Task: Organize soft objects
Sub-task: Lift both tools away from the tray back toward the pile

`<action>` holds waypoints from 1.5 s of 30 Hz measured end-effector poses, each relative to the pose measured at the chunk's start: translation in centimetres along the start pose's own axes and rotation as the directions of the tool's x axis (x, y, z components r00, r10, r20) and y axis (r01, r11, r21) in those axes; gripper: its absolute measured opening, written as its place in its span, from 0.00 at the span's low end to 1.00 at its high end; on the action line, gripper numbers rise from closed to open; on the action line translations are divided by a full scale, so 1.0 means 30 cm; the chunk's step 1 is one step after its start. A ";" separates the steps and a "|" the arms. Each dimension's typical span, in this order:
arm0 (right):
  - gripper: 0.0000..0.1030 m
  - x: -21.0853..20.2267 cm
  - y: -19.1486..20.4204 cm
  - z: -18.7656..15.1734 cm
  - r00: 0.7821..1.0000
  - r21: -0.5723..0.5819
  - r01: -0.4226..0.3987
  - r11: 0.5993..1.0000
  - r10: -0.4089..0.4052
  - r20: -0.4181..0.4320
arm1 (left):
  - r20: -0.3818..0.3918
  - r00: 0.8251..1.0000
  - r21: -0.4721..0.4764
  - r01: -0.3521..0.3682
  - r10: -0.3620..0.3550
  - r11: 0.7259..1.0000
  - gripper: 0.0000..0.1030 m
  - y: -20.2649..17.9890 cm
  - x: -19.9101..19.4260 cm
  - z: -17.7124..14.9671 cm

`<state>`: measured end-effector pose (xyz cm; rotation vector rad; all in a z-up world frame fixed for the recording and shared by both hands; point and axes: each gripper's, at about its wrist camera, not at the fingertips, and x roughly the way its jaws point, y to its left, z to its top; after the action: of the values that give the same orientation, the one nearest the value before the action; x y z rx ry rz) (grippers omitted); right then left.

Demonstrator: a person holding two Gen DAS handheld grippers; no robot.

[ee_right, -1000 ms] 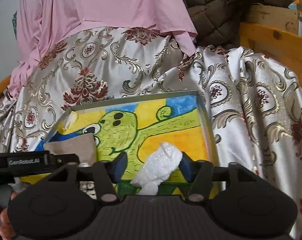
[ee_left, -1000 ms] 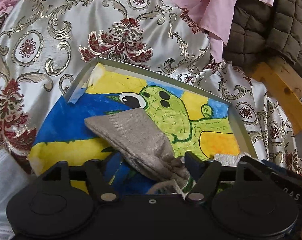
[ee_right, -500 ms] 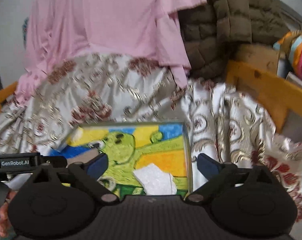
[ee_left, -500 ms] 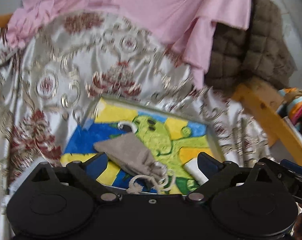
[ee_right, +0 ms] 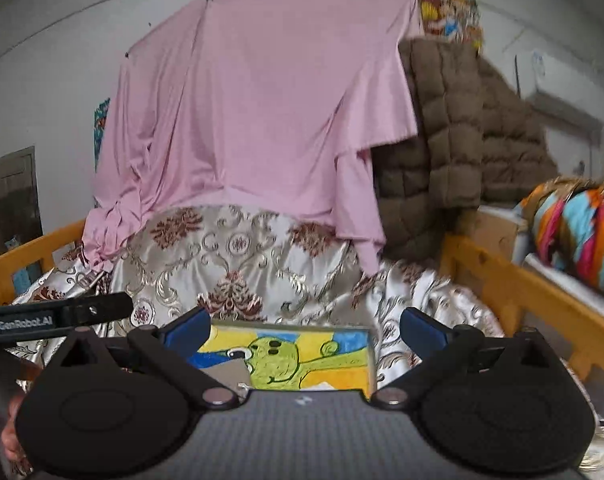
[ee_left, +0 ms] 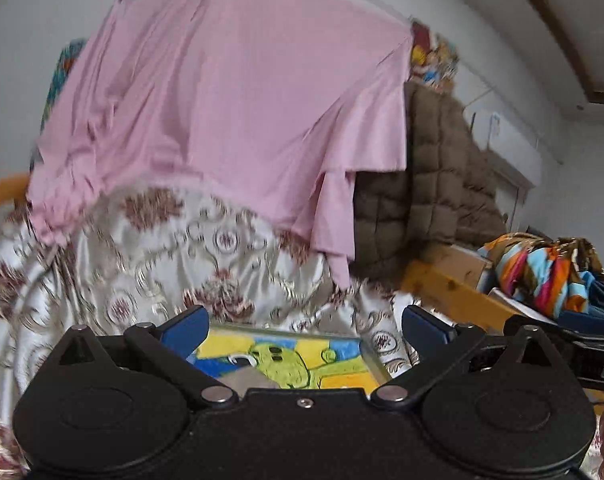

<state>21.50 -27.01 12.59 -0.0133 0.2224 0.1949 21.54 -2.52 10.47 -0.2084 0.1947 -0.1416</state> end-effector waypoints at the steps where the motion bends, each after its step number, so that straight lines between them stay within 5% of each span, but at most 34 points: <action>1: 1.00 -0.029 0.012 -0.010 1.000 -0.002 0.018 1.000 -0.018 0.025 | 0.015 1.000 0.010 -0.005 0.005 1.000 0.99 -0.004 -0.034 -0.007; 8: 1.00 -0.211 0.112 -0.121 0.992 -0.043 0.076 0.996 -0.072 0.103 | 0.083 0.995 0.035 -0.057 0.054 0.998 0.99 0.018 -0.238 -0.079; 21: 1.00 -0.428 0.235 -0.288 0.987 -0.026 0.109 0.994 -0.105 0.121 | 0.024 0.997 0.147 -0.080 0.077 0.986 0.99 0.047 -0.467 -0.236; 34: 1.00 -0.487 0.254 -0.464 0.992 0.037 0.121 0.992 -0.119 -0.042 | -0.125 0.986 0.252 -0.073 0.107 0.965 0.99 0.041 -0.529 -0.377; 45: 1.00 -0.442 0.222 -0.561 0.977 0.126 0.096 0.987 -0.069 -0.204 | -0.263 0.954 0.328 -0.055 0.147 0.943 0.99 0.032 -0.473 -0.458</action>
<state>3.86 -23.58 -0.83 0.0926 0.4338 0.0949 5.05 -1.96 -0.41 0.1468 0.4645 -0.0974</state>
